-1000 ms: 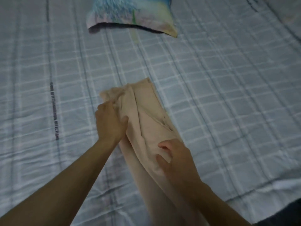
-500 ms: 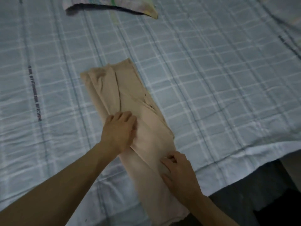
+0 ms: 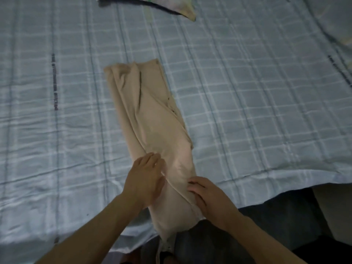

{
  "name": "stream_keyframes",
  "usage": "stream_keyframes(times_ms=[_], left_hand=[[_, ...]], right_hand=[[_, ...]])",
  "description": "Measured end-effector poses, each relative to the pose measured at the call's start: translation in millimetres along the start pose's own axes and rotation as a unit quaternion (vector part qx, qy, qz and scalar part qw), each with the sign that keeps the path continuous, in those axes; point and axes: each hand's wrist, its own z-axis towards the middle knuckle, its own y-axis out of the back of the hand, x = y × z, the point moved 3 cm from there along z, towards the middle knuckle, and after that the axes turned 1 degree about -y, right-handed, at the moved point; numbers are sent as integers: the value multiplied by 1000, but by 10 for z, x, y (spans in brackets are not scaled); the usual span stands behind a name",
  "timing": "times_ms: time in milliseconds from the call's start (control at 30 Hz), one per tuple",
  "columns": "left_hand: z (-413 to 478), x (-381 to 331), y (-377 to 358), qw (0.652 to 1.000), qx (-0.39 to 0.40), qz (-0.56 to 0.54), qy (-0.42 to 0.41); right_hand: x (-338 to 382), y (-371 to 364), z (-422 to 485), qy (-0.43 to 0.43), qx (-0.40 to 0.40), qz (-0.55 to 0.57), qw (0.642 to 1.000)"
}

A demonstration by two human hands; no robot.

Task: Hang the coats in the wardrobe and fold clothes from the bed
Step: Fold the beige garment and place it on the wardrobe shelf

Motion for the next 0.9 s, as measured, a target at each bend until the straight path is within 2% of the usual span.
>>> stream_keyframes(times_ms=[100,167,267,400,500,567,700,900], left_hand=[[-196,-155,-130,1000,-2,-14,-2],[-326,-258,-242,1000,18,-13,-14],[-564,-365,-395,998,48,-14,-36],[-863,-460,-557,997,66,0,-39],[-978,-524,-629,996,78,28,-23],[-1000,-547,-647,998,45,28,-22],[-1023,-546,-589,999,-3,-28,-21],[-1036,-419,-472,996,-33,-84,-1]], right_hand=[[21,-1,-67,36,35,-33,998],[26,-6,-102,49,40,-36,997],[-26,-109,-169,54,92,-52,993],[-106,-319,-255,71,122,-148,979],[-85,-459,-316,61,103,-205,971],[-21,-504,-336,46,81,-210,973],[98,-431,-300,46,-15,-173,984],[170,-279,-310,73,-48,-120,989]])
